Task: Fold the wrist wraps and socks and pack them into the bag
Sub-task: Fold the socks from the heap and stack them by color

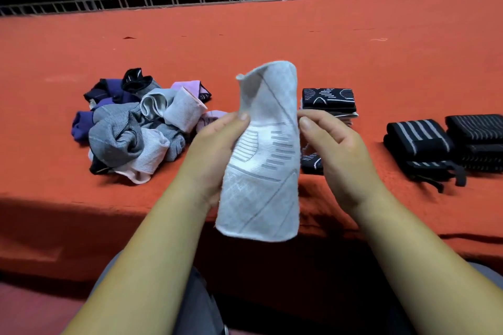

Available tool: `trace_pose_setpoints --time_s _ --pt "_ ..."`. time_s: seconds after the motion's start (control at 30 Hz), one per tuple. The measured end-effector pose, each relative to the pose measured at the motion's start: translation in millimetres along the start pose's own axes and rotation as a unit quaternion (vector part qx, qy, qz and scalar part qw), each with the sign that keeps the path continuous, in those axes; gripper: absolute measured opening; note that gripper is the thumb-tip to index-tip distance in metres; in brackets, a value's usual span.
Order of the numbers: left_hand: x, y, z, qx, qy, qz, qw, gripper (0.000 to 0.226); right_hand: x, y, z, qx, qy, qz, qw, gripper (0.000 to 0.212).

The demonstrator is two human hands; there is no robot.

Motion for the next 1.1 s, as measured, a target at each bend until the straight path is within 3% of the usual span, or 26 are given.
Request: trace_pose_setpoints --time_s 0.23,0.47,0.67,0.77,0.9,0.97,1.1 --pt "10.2 -3.3 -27.5 -0.137 0.031 -0.012 0.990 0.056 2.4 -1.7 27.1 0.086 -0.030 0.022 0.996 0.021" --pt "-2.2 2.1 -21.9 -0.010 0.074 0.018 0.997 0.033 -4.3 0.6 31.0 0.072 -0.030 0.029 0.996 0.014" --pt "-11.5 9.9 -15.1 0.046 0.067 0.077 0.994 0.018 -8.0 1.9 32.5 0.056 -0.018 0.017 0.998 0.017" --pt "-16.6 13.4 -16.6 0.024 0.069 0.062 0.995 0.022 -11.6 3.6 33.1 0.053 -0.013 0.041 0.998 0.021" --pt "-20.5 9.0 -25.4 -0.084 0.139 -0.026 0.986 0.032 -19.9 3.2 34.8 0.056 -0.006 0.071 0.996 0.022" --pt "-21.9 7.0 -29.5 -0.091 0.128 -0.034 0.987 0.024 -21.4 2.5 33.1 0.069 -0.005 0.048 0.996 0.020" --pt "-24.3 9.8 -28.7 -0.065 0.073 -0.008 0.995 0.024 -18.5 1.4 38.4 0.132 -0.027 -0.075 0.988 0.014"
Point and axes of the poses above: each hand's wrist, its own y-axis towards the middle knuckle, its own x-axis out of the palm, z = x × y, the point moved 3 cm from there along y, towards the middle knuckle, and after that the axes turned 13 degrees about -z, right-handed, at the moved point
